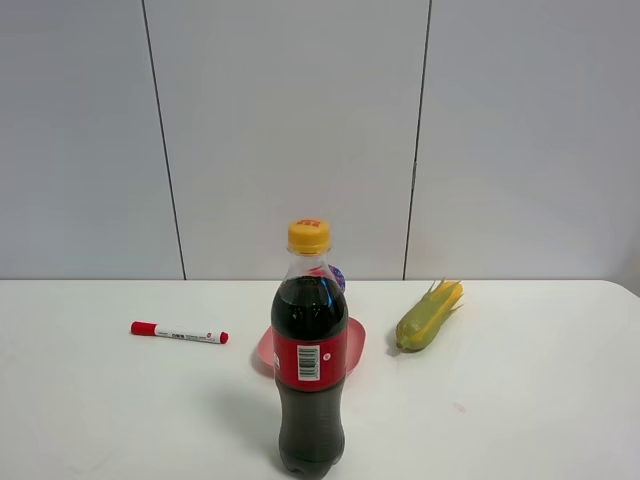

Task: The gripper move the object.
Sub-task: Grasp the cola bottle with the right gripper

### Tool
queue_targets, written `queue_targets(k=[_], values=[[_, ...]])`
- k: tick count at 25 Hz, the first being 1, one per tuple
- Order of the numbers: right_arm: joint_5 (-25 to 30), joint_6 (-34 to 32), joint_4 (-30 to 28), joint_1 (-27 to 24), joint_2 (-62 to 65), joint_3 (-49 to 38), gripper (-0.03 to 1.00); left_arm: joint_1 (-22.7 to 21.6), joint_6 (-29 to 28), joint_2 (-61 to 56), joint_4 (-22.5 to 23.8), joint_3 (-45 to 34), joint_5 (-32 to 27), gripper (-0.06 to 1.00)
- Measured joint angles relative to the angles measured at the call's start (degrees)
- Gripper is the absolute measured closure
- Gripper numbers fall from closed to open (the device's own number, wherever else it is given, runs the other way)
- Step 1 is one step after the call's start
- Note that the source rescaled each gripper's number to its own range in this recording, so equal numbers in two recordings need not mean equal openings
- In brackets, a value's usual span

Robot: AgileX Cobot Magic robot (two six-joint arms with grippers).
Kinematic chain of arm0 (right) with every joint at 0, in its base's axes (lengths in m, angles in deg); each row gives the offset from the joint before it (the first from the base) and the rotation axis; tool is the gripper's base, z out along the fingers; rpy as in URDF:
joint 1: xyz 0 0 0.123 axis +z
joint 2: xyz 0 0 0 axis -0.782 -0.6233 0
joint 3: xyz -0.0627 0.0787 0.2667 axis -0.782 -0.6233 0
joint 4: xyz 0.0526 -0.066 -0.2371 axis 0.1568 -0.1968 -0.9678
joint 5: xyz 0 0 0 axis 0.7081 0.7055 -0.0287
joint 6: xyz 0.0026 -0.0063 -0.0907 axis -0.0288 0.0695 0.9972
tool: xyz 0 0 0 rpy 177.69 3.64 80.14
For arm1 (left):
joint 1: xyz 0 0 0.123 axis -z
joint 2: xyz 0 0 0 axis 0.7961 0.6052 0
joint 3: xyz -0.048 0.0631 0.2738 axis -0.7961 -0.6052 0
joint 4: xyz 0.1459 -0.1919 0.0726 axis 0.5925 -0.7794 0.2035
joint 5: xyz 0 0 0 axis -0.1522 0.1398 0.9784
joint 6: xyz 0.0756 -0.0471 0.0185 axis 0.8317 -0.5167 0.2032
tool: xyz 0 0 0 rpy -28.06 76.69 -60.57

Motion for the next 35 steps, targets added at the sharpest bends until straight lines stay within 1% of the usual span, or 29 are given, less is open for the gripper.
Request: queue_targets(k=[35], values=[[0.0,0.0,0.0,0.0,0.0,0.0,-0.03,0.0,0.0,0.0,0.0,0.0,0.0,-0.06]])
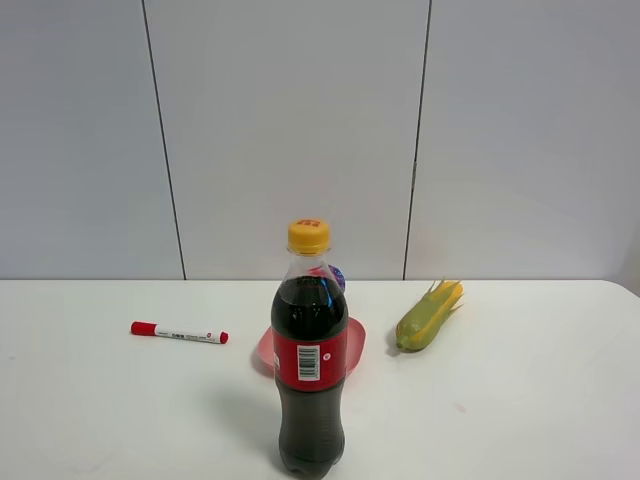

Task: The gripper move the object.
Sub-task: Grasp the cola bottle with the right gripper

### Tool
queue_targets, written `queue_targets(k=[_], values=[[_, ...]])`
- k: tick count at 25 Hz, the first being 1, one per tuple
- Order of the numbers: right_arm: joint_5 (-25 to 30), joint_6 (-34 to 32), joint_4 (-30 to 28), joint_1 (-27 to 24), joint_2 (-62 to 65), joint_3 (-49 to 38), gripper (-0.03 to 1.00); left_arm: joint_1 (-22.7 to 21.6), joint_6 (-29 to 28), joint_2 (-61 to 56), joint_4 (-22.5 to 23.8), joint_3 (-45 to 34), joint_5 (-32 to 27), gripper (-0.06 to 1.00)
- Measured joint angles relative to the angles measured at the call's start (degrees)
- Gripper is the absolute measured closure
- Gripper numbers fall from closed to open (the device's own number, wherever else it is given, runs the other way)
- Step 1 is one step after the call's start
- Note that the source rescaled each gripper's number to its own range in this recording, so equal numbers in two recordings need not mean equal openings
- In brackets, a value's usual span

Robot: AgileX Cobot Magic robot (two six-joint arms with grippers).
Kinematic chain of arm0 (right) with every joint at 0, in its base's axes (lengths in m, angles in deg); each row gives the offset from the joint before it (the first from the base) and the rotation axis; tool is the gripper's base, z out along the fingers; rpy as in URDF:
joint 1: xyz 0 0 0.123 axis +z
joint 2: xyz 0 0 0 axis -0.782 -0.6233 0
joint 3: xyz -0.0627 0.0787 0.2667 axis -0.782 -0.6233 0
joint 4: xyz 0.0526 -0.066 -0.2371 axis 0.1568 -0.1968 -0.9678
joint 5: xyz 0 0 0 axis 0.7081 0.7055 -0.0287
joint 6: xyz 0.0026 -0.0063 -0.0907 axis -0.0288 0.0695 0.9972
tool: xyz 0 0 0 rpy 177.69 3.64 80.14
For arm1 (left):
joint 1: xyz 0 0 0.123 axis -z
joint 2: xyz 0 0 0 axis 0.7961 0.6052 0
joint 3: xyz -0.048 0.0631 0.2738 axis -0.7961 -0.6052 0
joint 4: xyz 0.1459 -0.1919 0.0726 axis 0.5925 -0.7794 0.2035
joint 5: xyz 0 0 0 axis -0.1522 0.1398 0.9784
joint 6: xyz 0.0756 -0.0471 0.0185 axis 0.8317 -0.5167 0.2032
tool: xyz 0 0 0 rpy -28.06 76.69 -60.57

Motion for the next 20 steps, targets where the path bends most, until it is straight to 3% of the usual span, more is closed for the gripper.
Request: queue_targets(k=[20], values=[[0.0,0.0,0.0,0.0,0.0,0.0,-0.03,0.0,0.0,0.0,0.0,0.0,0.0,-0.06]])
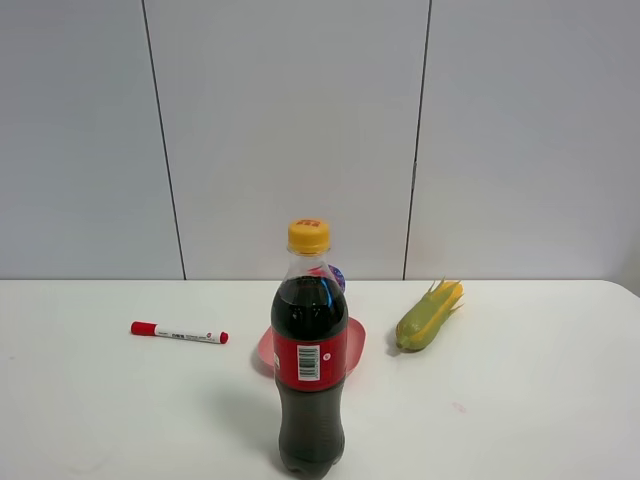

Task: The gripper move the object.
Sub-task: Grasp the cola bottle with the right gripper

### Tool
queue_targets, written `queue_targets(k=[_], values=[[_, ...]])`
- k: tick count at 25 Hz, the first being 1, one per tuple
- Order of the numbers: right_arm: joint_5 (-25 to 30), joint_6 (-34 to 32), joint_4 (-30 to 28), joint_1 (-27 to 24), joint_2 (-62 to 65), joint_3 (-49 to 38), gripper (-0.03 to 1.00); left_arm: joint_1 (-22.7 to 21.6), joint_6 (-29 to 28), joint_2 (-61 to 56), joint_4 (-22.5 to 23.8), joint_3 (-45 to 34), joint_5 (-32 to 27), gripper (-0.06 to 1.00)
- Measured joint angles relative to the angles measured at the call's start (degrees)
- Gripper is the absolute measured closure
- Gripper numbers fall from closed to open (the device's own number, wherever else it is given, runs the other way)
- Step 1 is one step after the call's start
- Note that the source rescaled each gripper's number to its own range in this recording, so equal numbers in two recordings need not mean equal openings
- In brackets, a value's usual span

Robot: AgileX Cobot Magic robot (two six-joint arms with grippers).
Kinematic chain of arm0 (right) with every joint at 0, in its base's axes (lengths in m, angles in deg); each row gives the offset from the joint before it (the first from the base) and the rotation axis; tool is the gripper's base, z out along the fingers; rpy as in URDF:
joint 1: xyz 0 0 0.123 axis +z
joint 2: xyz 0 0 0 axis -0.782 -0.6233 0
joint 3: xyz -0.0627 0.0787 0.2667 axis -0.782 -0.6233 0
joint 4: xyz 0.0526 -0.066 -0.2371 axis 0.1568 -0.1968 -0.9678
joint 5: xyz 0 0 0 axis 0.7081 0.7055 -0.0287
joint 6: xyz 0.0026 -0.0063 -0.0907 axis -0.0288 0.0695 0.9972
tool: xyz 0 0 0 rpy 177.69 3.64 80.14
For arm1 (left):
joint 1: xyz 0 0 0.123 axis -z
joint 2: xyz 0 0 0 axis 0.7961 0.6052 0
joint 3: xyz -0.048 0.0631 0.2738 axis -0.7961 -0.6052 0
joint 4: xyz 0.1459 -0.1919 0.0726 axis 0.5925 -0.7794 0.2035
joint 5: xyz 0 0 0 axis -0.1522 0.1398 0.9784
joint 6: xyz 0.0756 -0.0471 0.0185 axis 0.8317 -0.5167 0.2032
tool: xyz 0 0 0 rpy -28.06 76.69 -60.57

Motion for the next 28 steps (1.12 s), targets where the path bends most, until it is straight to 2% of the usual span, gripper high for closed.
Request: queue_targets(k=[17,21,24,28], values=[[0.0,-0.3,0.0,0.0,0.0,0.0,-0.03,0.0,0.0,0.0,0.0,0.0,0.0,-0.06],[-0.1,-3.6,0.8,0.0,-0.3,0.0,-0.03,0.0,0.0,0.0,0.0,0.0,0.0,-0.06],[-0.5,-6.2,1.1,0.0,-2.8,0.5,-0.03,0.0,0.0,0.0,0.0,0.0,0.0,-0.06],[-0.5,-6.4,-0.5,0.0,-10.7,3.9,-0.03,0.0,0.0,0.0,0.0,0.0,0.0,-0.06]])
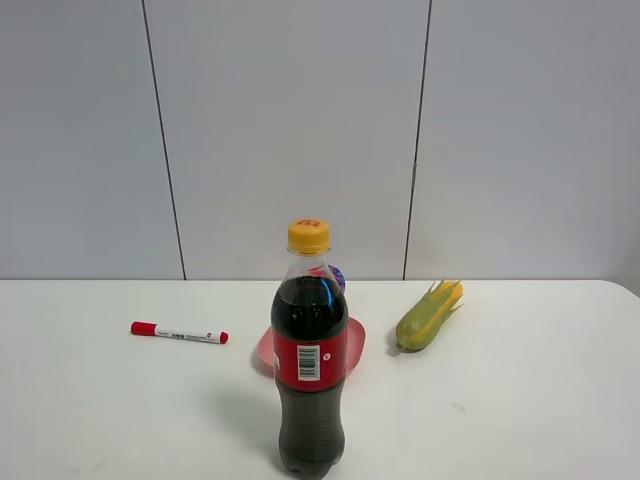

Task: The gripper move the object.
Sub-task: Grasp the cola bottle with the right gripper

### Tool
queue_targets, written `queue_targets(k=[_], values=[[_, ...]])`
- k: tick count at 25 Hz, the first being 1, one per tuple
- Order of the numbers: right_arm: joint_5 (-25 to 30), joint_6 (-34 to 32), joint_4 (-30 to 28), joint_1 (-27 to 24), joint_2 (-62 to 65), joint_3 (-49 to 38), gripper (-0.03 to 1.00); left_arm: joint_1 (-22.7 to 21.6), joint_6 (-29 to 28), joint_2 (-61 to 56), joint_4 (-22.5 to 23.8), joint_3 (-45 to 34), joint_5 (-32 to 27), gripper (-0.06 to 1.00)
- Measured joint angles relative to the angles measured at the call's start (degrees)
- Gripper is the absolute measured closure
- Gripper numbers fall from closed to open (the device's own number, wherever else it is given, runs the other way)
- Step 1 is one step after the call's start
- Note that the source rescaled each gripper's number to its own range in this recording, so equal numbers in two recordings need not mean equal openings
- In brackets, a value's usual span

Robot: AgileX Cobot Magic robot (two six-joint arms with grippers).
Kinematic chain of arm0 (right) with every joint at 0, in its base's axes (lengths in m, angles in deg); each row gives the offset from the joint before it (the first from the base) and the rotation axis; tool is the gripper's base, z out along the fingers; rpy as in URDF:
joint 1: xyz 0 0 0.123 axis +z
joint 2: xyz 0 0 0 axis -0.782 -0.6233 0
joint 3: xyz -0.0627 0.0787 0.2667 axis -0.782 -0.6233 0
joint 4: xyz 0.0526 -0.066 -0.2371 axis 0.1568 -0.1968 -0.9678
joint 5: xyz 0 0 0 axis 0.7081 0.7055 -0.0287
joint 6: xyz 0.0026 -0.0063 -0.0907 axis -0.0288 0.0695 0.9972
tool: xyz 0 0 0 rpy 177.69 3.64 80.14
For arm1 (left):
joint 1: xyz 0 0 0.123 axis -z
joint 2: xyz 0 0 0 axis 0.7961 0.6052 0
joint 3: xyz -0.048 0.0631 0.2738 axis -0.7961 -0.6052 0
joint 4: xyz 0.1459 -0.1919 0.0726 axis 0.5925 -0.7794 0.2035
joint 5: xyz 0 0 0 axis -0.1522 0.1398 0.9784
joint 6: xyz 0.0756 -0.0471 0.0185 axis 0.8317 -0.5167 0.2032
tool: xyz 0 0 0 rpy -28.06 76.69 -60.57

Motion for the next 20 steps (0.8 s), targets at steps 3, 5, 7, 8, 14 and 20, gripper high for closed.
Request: queue_targets(k=[3,5,7,8,14,20], values=[[-0.9,0.9,-1.4,0.0,-7.5,4.0,-0.03,0.0,0.0,0.0,0.0,0.0,0.0,-0.06],[-2.6,0.9,-2.3,0.0,-12.6,6.3,-0.03,0.0,0.0,0.0,0.0,0.0,0.0,-0.06],[-4.2,0.9,-3.8,0.0,-16.8,8.2,-0.03,0.0,0.0,0.0,0.0,0.0,0.0,-0.06],[-5.1,0.9,-4.6,0.0,-18.9,8.7,-0.03,0.0,0.0,0.0,0.0,0.0,0.0,-0.06],[-14.8,0.9,-7.0,0.9,-28.6,9.2,-0.03,0.0,0.0,0.0,0.0,0.0,0.0,-0.06],[-23.4,7.9,-6.4,15.9,-36.7,9.2,-0.03,0.0,0.0,0.0,0.0,0.0,0.0,-0.06]])
